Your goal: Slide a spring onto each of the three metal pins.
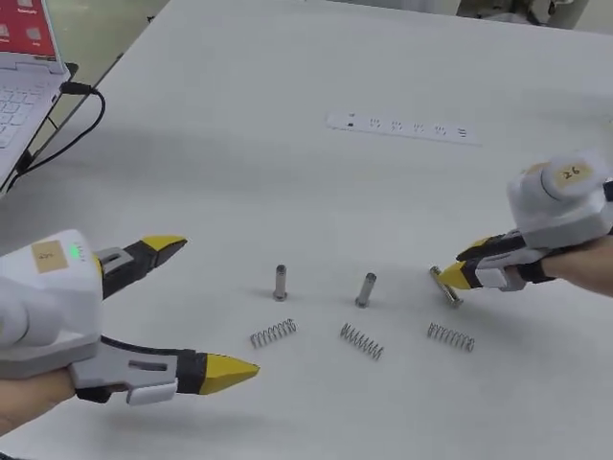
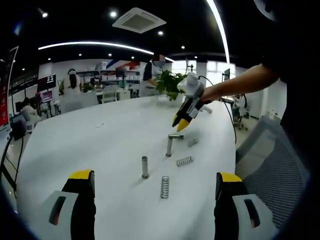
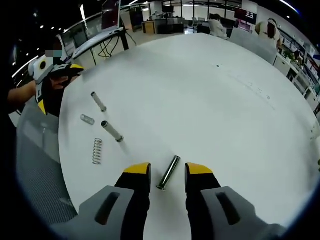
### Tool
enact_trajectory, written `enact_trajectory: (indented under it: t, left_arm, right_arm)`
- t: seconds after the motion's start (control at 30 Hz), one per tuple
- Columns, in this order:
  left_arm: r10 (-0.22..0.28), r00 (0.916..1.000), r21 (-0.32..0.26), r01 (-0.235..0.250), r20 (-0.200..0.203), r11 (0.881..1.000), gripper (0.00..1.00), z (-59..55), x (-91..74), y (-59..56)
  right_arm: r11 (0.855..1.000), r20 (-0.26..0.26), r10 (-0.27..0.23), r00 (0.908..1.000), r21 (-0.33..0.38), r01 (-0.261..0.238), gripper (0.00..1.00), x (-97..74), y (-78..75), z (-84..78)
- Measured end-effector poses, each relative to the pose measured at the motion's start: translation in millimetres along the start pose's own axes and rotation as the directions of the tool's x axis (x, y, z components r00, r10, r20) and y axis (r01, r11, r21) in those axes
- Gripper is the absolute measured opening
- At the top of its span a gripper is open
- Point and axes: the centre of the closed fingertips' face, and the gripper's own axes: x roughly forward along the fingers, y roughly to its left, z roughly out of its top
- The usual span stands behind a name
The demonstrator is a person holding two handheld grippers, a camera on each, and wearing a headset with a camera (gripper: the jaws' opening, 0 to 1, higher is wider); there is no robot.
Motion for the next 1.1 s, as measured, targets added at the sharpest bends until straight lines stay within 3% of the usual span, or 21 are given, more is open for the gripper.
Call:
enact_trajectory:
  t: [0.4, 1.1]
  left_arm:
    - [-0.006, 0.9999, -0.008, 0.006, -0.009, 1.000, 0.98, -3.5, 2.6, 0.3]
    - [0.007, 0.9999, -0.031, -0.007, -0.015, 1.000, 0.98, -11.3, 1.9, 5.4]
  right_arm:
    - [0.994, -0.082, 0.005, 0.9966, 0.110, 0.004, 0.15, 18.1, -7.0, -6.6]
    - [0.988, -0.179, 0.005, 0.9839, 0.153, 0.023, 0.09, 33.7, -11.0, -14.0]
